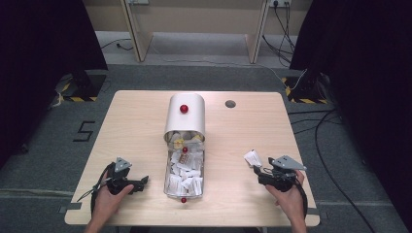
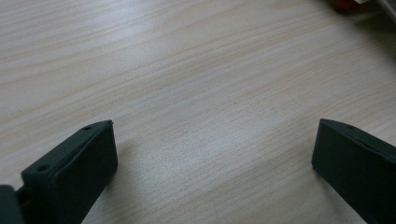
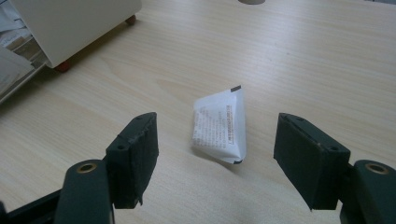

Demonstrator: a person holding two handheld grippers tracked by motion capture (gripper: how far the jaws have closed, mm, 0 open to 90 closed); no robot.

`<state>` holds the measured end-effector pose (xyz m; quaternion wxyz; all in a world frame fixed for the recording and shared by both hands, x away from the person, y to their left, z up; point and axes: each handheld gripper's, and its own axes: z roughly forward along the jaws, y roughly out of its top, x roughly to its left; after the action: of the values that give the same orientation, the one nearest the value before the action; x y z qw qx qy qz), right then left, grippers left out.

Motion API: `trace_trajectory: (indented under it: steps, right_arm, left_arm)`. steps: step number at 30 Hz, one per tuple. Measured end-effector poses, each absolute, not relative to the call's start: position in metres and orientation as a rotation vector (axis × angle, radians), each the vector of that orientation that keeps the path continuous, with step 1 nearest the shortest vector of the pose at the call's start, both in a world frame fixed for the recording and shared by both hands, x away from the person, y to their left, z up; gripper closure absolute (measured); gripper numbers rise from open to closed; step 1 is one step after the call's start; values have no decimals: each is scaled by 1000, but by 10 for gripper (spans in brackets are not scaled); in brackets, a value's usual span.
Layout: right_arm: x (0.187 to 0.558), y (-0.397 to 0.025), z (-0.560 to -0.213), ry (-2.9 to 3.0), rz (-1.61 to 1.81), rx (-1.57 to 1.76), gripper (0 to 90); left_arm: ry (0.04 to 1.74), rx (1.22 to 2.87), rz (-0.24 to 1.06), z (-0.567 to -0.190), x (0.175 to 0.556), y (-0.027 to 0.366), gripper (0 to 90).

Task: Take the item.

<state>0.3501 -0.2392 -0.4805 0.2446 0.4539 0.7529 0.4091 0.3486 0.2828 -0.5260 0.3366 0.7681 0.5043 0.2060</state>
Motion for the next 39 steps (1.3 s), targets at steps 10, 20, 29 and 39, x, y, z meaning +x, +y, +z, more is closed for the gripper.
trace_trajectory:
  steps: [10, 20, 29, 39]
  right_arm:
    - [336, -237, -489, 2088, 1091, 1231, 315]
    - [323, -239, -497, 2116, 1060, 1238, 302]
    - [309, -235, -501, 2160, 995, 1250, 287]
    - [296, -244, -507, 2164, 967, 1288, 273]
  left_arm:
    - [1314, 2003, 536, -526, 349, 283, 0]
    - [1314, 2003, 537, -526, 349, 283, 0]
    - [1314, 2003, 537, -526, 349, 283, 0]
    - [1314, 2002, 537, -526, 349, 283, 0]
